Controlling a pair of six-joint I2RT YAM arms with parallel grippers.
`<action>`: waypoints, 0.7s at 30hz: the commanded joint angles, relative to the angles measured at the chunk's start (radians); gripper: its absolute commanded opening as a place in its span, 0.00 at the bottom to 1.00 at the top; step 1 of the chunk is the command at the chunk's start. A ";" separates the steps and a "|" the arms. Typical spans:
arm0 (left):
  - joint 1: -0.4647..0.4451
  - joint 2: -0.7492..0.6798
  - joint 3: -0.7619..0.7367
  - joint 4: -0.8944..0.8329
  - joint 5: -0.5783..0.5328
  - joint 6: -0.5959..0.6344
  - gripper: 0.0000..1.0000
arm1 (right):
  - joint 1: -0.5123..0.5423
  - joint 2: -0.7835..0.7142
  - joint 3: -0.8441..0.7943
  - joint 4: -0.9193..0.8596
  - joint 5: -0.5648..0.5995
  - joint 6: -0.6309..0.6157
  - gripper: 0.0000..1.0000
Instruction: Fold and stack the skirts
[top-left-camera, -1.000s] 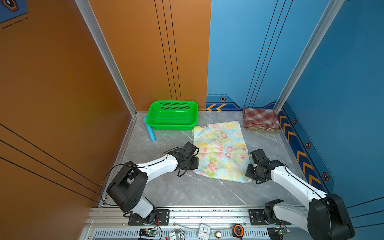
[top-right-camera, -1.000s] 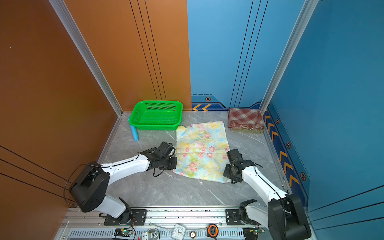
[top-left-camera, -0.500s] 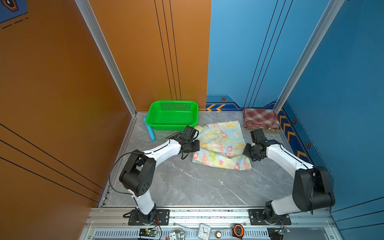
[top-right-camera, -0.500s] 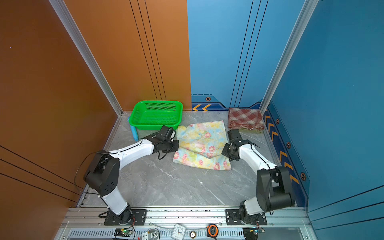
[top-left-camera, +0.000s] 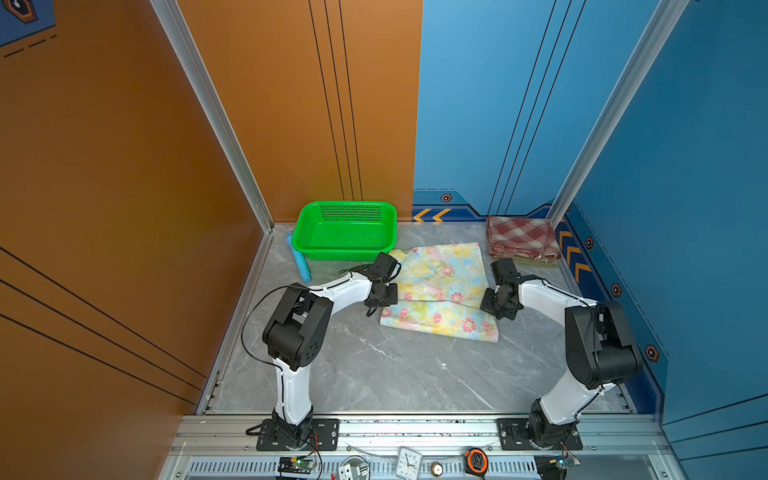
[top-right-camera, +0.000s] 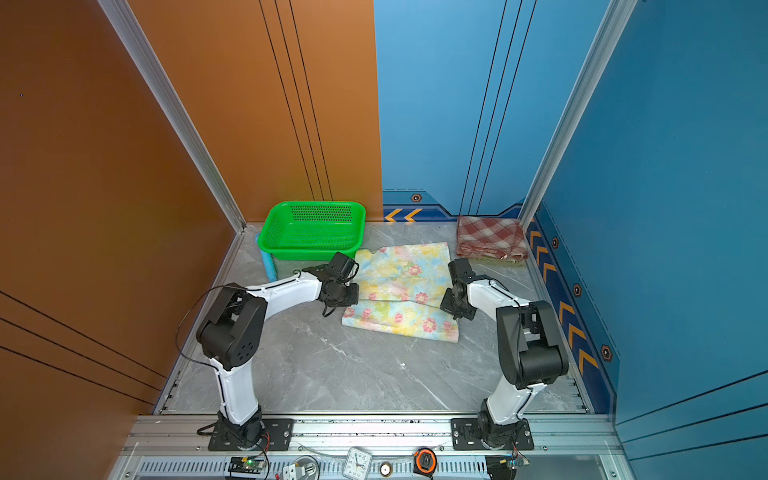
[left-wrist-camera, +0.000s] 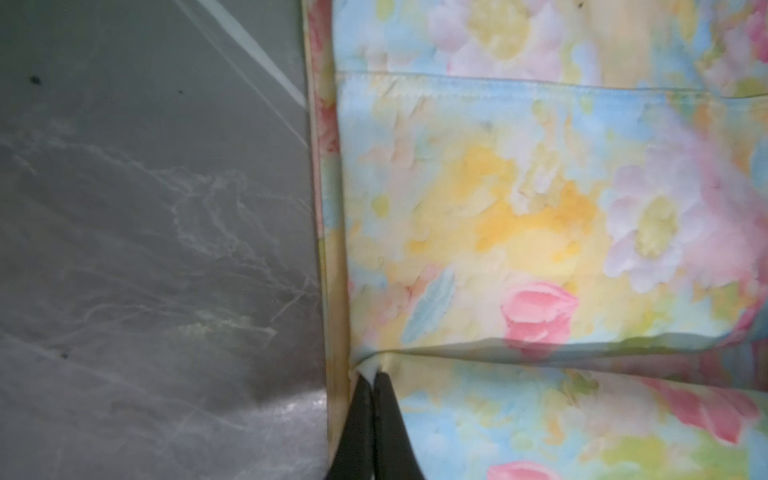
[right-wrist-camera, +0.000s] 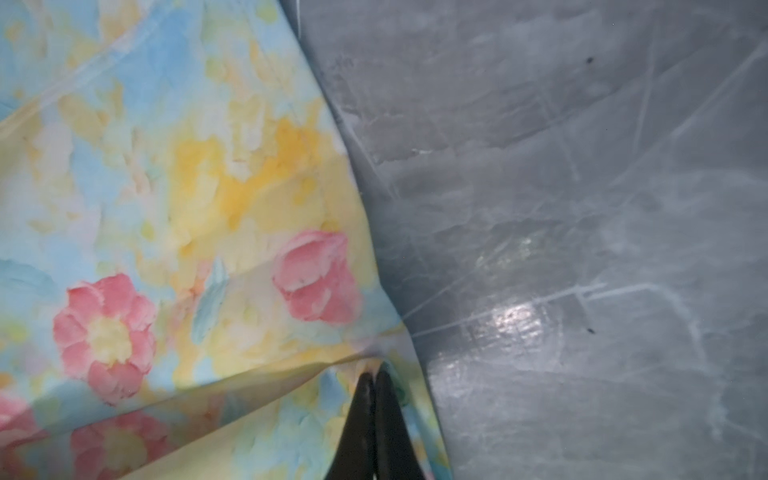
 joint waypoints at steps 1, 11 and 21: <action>0.027 -0.017 -0.029 -0.070 -0.074 -0.001 0.00 | -0.014 -0.008 -0.001 -0.019 0.075 -0.021 0.00; 0.007 -0.027 -0.057 -0.076 -0.047 -0.035 0.00 | -0.014 -0.031 -0.028 -0.003 0.081 -0.009 0.00; -0.007 -0.129 -0.036 -0.109 0.001 -0.062 0.36 | 0.008 -0.013 -0.038 0.015 0.077 -0.004 0.00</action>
